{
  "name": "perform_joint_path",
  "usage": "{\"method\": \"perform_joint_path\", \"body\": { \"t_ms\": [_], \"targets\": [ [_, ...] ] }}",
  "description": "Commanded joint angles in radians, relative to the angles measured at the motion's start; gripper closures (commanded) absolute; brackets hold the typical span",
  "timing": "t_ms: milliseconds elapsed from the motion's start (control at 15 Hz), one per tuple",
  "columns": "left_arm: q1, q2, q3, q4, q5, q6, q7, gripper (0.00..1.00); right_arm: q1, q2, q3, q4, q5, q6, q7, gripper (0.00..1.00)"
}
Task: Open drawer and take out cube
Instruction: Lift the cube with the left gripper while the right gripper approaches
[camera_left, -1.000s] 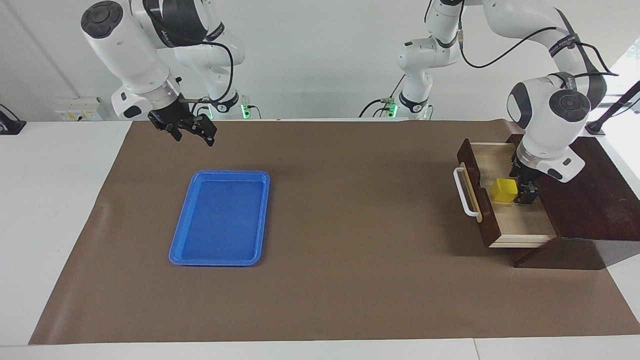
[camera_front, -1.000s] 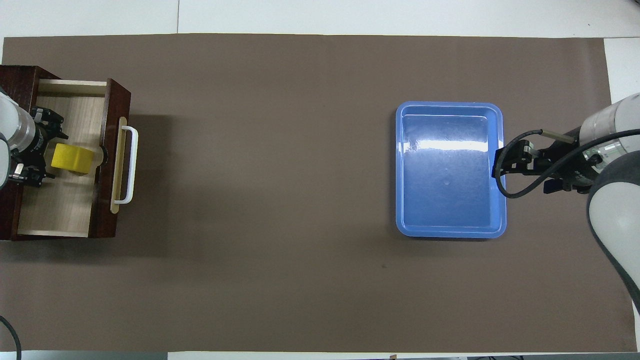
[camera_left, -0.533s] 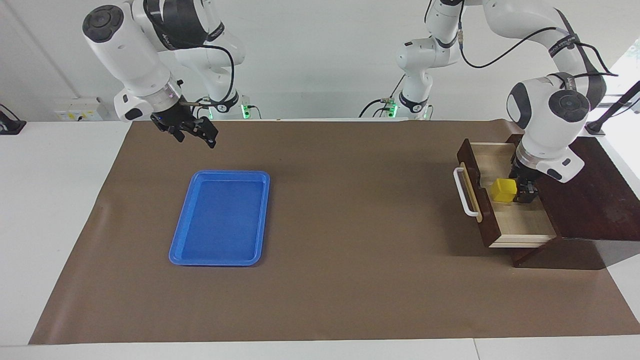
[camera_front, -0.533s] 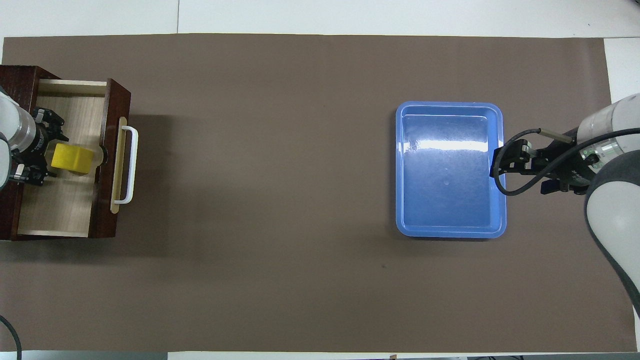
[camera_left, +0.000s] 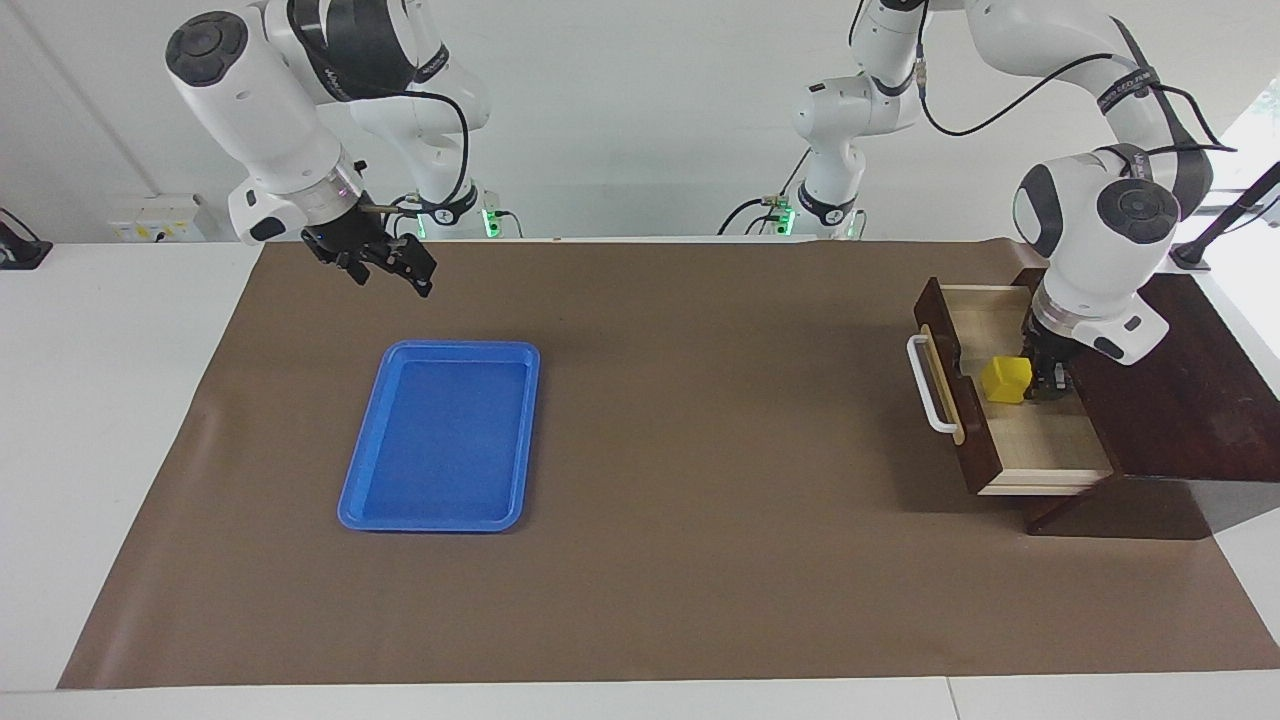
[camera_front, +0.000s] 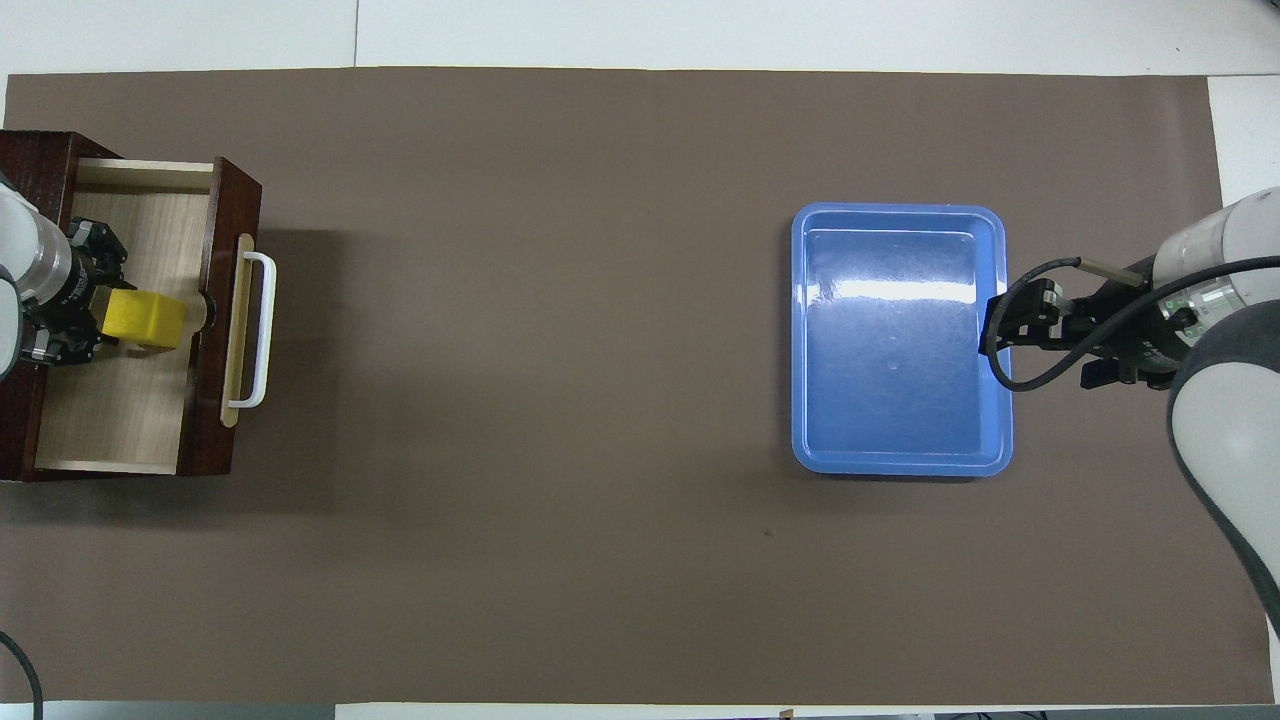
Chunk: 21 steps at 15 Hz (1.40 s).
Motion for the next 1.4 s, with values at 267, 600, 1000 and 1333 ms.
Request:
{"method": "perform_joint_path", "body": {
  "t_ms": [267, 600, 1000, 1333],
  "targets": [
    [-0.018, 0.002, -0.009, 0.094, -0.016, -0.094, 0.014, 1.0, -0.007, -0.013, 0.002, -0.019, 0.02, 0.02, 0.014, 0.0],
    [-0.048, 0.016, -0.009, 0.271, -0.108, -0.247, 0.033, 1.0, -0.006, -0.013, 0.008, -0.024, 0.022, 0.02, 0.065, 0.0],
    [-0.241, 0.036, -0.006, 0.366, -0.151, -0.369, -0.108, 1.0, 0.111, 0.041, 0.016, -0.025, 0.132, 0.091, 0.402, 0.0],
    [-0.406, 0.072, -0.002, 0.404, -0.108, -0.442, -0.335, 1.0, 0.247, 0.113, 0.016, -0.041, 0.256, 0.213, 0.718, 0.0]
  ]
}}
